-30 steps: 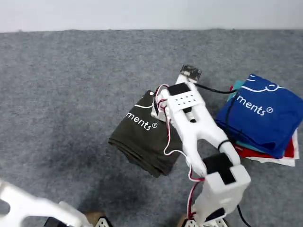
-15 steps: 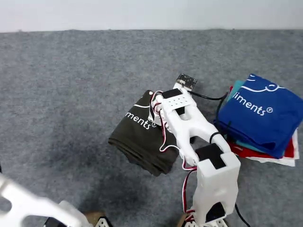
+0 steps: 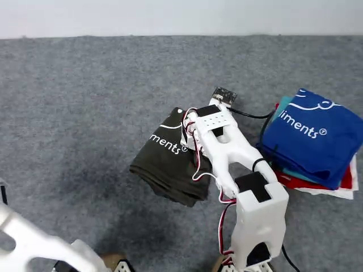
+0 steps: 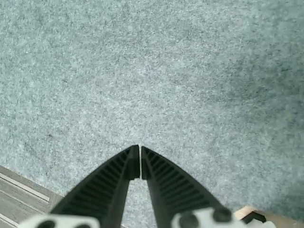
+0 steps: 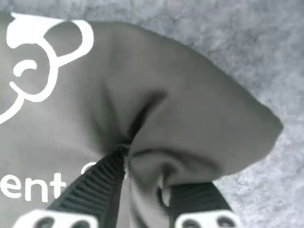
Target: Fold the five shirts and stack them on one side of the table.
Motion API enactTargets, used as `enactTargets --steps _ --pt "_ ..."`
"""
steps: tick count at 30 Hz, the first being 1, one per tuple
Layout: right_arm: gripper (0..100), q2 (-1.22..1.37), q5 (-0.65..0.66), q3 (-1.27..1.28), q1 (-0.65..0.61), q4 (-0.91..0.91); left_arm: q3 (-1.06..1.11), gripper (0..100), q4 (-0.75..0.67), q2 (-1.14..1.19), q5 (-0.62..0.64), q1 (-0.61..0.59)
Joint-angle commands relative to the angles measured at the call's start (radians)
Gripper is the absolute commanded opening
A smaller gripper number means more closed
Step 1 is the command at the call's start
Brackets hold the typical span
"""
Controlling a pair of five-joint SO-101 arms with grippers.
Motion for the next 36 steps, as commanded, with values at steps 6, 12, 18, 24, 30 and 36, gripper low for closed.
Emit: enactTargets --steps 6,12,18,24,30,36 --pt "0.9 -0.143 0.252 -0.143 0.091 0.162 -0.004 2 -0.018 -0.026 -0.009 0.006" --pt "0.9 -0.341 0.404 -0.19 0.097 0.285 -0.004 2 -0.02 -0.026 -0.009 0.006" --pt "0.9 -0.535 0.479 -0.209 0.099 0.292 -0.004 2 -0.02 -0.021 -0.009 0.006" --pt "0.9 -0.714 0.543 -0.209 0.102 0.294 -0.004 2 -0.02 -0.021 -0.009 0.006" --pt "0.9 -0.829 0.641 -0.209 0.203 0.283 -0.004 2 -0.02 -0.021 -0.009 0.006" --pt "0.9 -0.843 0.746 -0.209 0.357 0.283 0.007 2 -0.02 -0.023 -0.008 0.006"
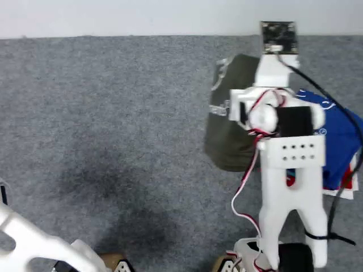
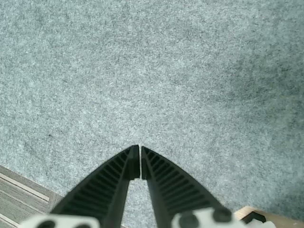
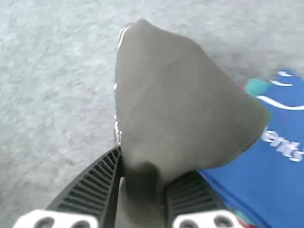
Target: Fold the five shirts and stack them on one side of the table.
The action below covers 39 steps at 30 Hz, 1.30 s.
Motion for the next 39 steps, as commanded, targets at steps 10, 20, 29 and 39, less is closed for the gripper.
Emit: enactTargets --steps 10,20,29,39 --pt "0.9 -0.031 0.192 0.08 0.306 -0.217 0.047 2 -0.055 -0.028 -0.008 0.008" --pt "0.9 -0.031 0.293 0.319 0.438 -0.463 0.048 2 -0.049 -0.028 -0.008 0.008" --pt "18.8 -0.03 0.482 0.439 0.549 -0.601 0.051 2 -0.048 -0.028 -0.008 0.002" --pt "32.1 -0.042 0.417 0.436 0.584 -0.601 0.051 2 -0.018 -0.028 -0.006 0.0"
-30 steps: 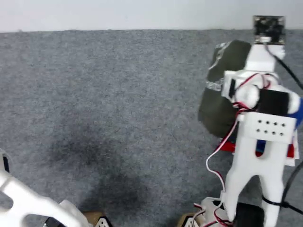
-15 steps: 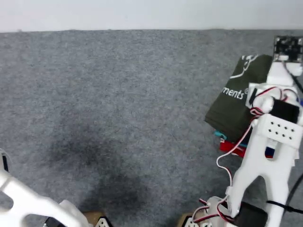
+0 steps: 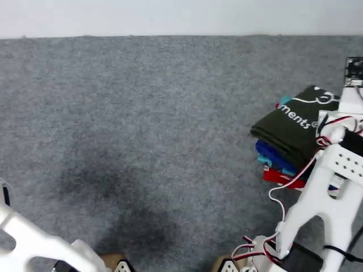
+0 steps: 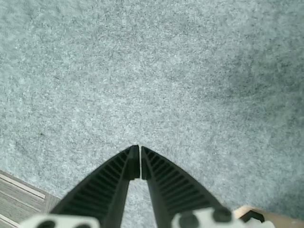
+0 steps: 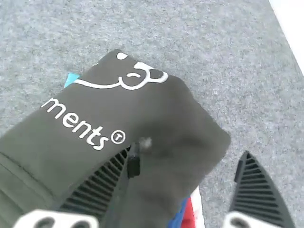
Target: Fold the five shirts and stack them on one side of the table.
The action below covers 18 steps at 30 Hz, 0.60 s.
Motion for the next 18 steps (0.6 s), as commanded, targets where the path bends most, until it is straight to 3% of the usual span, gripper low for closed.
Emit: enactTargets --steps 1,4,8,11,18 --pt "32.0 -0.042 -0.017 -0.014 0.01 -0.016 -0.005 2 0.009 -0.028 -0.006 0.0" --pt "24.9 -0.042 -0.017 -0.014 0.008 0.025 -0.004 2 0.008 -0.028 -0.006 0.002" --pt "0.4 -0.042 -0.015 -0.014 -0.016 0.108 -0.002 2 0.008 -0.028 -0.006 0.006" --pt "6.1 -0.03 -0.021 -0.008 -0.019 0.191 -0.002 2 0.006 -0.028 -0.006 0.008" --pt "1.0 0.065 -0.072 0.015 0.012 0.289 -0.002 2 0.002 -0.028 -0.006 0.008"
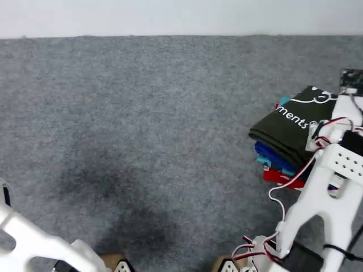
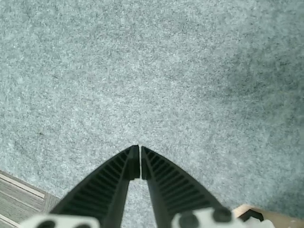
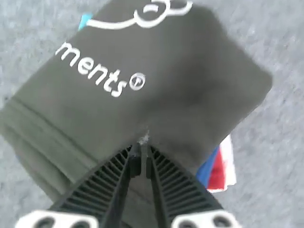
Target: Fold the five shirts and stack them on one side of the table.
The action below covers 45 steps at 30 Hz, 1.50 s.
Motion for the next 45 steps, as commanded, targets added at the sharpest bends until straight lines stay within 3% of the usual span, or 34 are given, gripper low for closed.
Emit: enactTargets --steps 1,8,16,24,31,35,40,45 --pt "0.9 0.061 -0.014 0.026 0.027 0.031 -0.002 2 0.0 -0.028 -0.006 0.008" --pt "0.9 0.113 0.144 0.052 0.085 0.102 -0.002 2 0.0 -0.028 -0.006 0.008" --pt "0.9 -0.013 0.147 -0.133 0.016 0.186 -0.001 2 -0.002 -0.028 -0.006 0.009" --pt "0.9 0.041 0.147 -0.123 -0.051 -0.249 -0.001 2 -0.002 -0.026 -0.006 0.009" --pt "0.9 0.344 0.147 -0.018 -0.065 -0.733 -0.001 2 0.0 -0.026 -0.006 0.008" --pt "0.9 0.526 0.147 -0.015 -0.094 -0.911 0.008 2 -0.002 -0.026 -0.006 0.008" --pt "0.9 0.481 0.147 -0.008 -0.097 -0.932 0.028 2 -0.002 -0.028 -0.006 0.005" --pt "0.9 0.249 0.147 0.017 -0.062 -0.769 0.025 2 -0.002 -0.028 -0.006 0.008"
